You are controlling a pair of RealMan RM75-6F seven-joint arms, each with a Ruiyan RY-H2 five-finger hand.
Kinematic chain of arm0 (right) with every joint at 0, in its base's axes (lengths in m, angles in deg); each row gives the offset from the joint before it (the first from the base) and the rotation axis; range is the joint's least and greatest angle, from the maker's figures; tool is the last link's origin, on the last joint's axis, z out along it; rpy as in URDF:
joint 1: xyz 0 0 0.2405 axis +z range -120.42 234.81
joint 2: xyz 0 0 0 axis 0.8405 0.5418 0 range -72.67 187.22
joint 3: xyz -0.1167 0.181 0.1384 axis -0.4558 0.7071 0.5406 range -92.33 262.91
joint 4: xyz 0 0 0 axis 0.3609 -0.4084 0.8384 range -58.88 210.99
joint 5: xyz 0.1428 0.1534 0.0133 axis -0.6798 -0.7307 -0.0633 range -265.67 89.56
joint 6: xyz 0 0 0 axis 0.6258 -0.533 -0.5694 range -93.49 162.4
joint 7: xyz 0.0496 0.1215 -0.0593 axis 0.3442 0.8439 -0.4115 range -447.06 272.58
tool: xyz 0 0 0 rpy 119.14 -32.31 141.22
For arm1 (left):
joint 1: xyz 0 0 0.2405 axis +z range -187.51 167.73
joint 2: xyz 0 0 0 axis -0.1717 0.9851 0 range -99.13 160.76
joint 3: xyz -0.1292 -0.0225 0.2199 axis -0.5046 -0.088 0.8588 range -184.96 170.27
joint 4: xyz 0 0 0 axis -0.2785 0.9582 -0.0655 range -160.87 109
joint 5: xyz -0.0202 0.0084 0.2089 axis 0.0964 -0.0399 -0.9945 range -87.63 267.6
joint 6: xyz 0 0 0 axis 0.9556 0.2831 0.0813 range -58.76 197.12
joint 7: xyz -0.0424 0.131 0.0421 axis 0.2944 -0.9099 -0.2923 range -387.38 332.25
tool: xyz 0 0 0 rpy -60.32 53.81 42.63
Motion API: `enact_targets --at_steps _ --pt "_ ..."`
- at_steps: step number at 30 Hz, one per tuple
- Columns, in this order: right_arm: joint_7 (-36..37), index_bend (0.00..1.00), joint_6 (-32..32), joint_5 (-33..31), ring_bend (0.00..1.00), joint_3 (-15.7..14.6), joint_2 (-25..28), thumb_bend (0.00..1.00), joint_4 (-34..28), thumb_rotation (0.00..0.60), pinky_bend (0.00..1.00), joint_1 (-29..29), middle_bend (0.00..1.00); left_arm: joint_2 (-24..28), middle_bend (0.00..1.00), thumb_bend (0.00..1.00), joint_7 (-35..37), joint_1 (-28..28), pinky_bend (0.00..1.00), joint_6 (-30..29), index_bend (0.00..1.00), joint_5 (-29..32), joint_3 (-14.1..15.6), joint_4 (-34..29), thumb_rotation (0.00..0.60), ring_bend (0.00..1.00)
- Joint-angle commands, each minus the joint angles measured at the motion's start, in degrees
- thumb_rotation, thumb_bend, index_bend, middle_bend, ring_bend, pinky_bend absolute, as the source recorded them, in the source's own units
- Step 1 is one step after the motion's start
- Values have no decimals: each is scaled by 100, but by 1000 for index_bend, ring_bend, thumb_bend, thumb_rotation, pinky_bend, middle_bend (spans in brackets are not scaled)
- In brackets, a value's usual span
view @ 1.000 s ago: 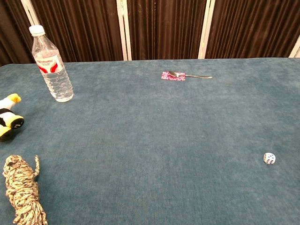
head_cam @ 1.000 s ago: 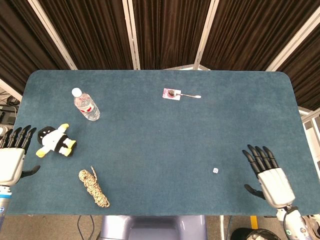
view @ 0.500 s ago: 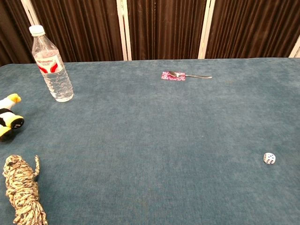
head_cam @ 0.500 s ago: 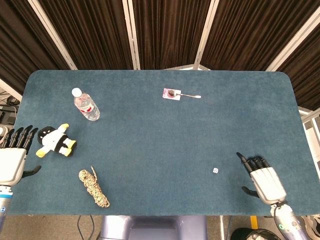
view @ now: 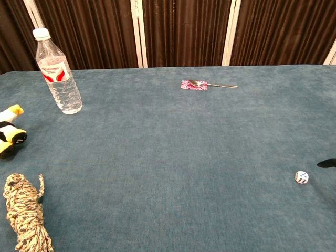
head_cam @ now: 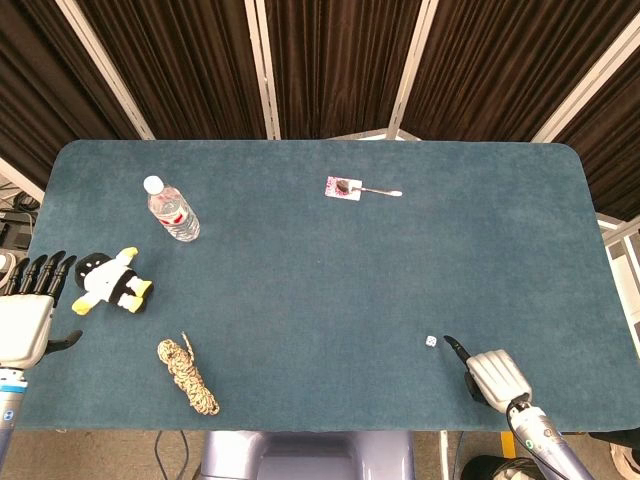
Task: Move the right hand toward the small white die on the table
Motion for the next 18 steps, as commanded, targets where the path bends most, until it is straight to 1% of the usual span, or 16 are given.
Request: enact_targets --at_steps 1,18 --pt "-22 5 24 -37 804 -3 -37 733 32 600 1000 15 749 1 0 0 -1 0 0 3 0 -4 3 -2 600 0" --pt "-60 7 164 24 804 -111 -171 735 115 600 1000 117 748 -18 0 0 -33 -13 0 56 0 16 10 10 600 0"
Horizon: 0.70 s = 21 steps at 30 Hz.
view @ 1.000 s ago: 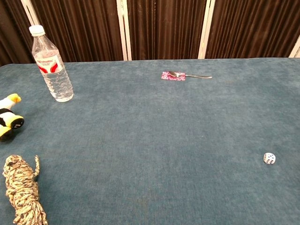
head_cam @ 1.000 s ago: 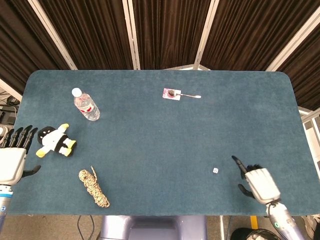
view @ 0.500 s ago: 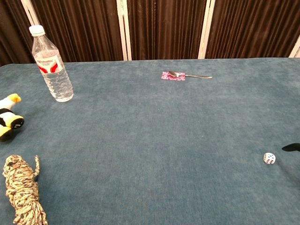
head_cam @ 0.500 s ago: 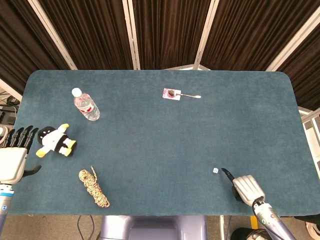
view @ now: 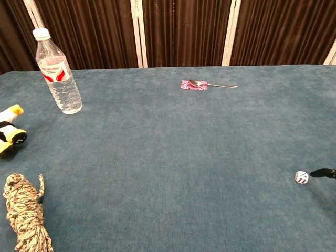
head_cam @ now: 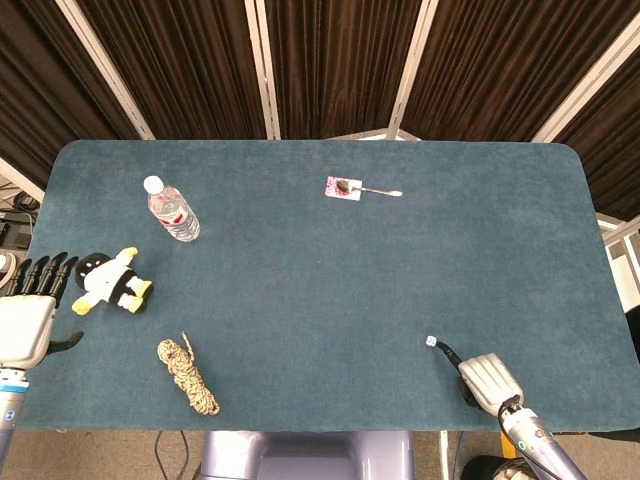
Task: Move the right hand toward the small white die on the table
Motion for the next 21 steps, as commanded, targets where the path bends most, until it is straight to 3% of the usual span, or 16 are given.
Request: enact_targets --at_steps 1,21 --pt "-23 7 39 -28 804 6 -32 735 32 600 1000 26 748 -8 0 0 -12 -3 0 8 0 6 2 1 600 0" --pt "-239 9 140 -171 804 32 -133 737 22 600 1000 134 748 -22 0 0 -43 -12 0 18 0 38 -8 7 600 0"
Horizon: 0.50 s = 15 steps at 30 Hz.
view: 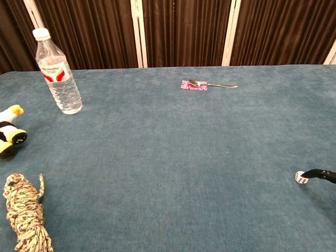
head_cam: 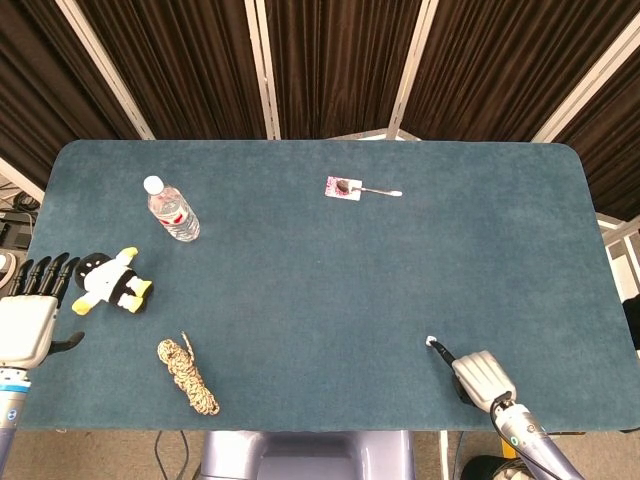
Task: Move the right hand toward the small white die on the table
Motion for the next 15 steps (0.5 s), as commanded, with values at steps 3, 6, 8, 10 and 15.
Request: enact_targets --at_steps 3,6,8,10,15 --pt "-45 10 58 -69 804 -15 0 737 -2 600 1000 18 749 3 0 0 6 0 0 4 0 -2 3 1 600 0" --pt "-67 12 90 -100 804 -33 20 737 -22 600 1000 26 749 4 0 0 7 -1 0 7 0 -3 3 0 600 0" --pt "-84 13 97 -85 804 -69 60 738 -81 600 1000 24 750 5 0 0 10 0 0 6 0 -2 3 0 600 0" --pt "-123 15 70 -22 804 -133 121 738 -170 600 1000 7 750 5 0 0 13 0 0 10 0 2 3 1 600 0" --pt "-270 16 -50 177 804 -317 242 738 -368 600 1000 -72 751 7 0 0 9 -3 0 20 0 12 5 -2 600 0"
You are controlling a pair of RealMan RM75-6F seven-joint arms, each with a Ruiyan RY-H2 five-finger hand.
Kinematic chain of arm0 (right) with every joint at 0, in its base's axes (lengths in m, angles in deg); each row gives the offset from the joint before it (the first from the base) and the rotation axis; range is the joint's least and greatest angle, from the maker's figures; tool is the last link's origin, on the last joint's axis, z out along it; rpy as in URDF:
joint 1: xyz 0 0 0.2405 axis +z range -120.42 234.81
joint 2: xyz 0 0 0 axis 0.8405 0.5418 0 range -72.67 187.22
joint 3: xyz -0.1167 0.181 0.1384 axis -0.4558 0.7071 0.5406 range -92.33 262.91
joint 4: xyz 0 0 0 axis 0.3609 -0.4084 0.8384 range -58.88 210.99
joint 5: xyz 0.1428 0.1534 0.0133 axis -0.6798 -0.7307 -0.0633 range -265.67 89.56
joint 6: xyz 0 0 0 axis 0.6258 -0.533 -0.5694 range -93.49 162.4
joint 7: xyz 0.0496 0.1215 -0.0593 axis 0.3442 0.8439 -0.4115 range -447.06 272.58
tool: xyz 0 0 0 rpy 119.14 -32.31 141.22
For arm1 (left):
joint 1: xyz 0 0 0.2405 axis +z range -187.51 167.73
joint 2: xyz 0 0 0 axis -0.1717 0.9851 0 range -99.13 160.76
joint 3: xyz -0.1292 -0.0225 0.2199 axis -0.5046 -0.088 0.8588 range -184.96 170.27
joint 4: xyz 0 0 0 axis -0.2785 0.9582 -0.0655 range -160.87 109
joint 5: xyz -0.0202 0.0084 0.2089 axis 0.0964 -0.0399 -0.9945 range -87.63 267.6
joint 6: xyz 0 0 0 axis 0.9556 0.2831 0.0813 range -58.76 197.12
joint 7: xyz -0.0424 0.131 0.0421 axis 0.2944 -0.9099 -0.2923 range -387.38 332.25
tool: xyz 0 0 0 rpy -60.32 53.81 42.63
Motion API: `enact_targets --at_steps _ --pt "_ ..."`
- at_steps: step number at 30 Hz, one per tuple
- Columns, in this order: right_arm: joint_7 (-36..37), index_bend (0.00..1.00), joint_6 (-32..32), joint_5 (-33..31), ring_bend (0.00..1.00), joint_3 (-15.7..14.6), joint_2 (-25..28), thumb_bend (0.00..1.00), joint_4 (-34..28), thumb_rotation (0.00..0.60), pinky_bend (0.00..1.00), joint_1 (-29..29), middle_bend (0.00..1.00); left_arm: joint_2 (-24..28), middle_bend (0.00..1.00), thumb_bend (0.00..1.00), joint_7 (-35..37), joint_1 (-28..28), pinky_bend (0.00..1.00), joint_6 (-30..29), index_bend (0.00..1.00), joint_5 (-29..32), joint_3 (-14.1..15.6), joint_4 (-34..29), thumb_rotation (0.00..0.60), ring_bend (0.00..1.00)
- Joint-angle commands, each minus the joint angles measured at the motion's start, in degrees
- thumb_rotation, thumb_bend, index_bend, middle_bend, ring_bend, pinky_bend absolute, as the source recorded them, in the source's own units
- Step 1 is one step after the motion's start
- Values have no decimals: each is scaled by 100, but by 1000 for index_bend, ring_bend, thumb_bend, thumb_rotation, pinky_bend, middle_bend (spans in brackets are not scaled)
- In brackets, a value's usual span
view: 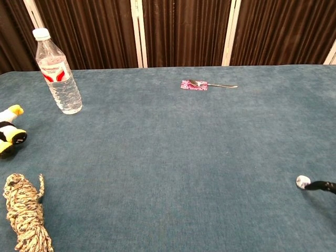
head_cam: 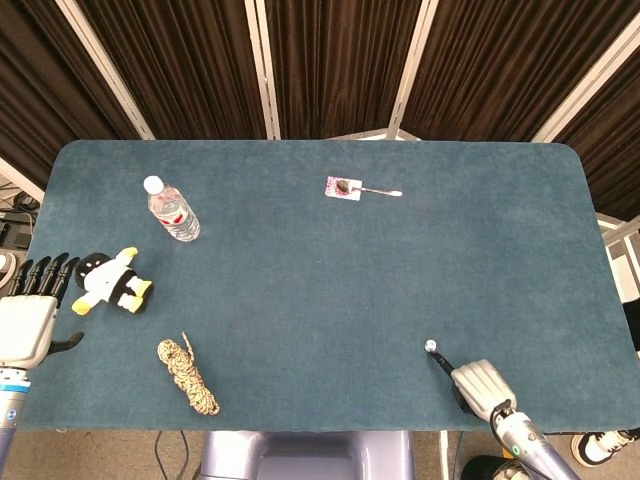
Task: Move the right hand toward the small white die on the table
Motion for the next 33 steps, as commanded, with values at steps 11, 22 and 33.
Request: enact_targets --at_steps 11,22,33 --pt "72 20 -596 660 804 -185 306 738 -450 600 1000 -170 751 7 0 0 0 8 0 -10 0 -18 11 -19 600 0" --pt "1056 31 -3082 1633 193 399 561 110 -590 600 191 -757 271 133 0 0 312 193 0 -258 0 -293 104 -41 600 0" --pt "784 0 -3174 1130 0 552 1020 0 -731 600 0 -1018 0 250 0 0 668 463 0 -508 0 -643 300 110 600 0"
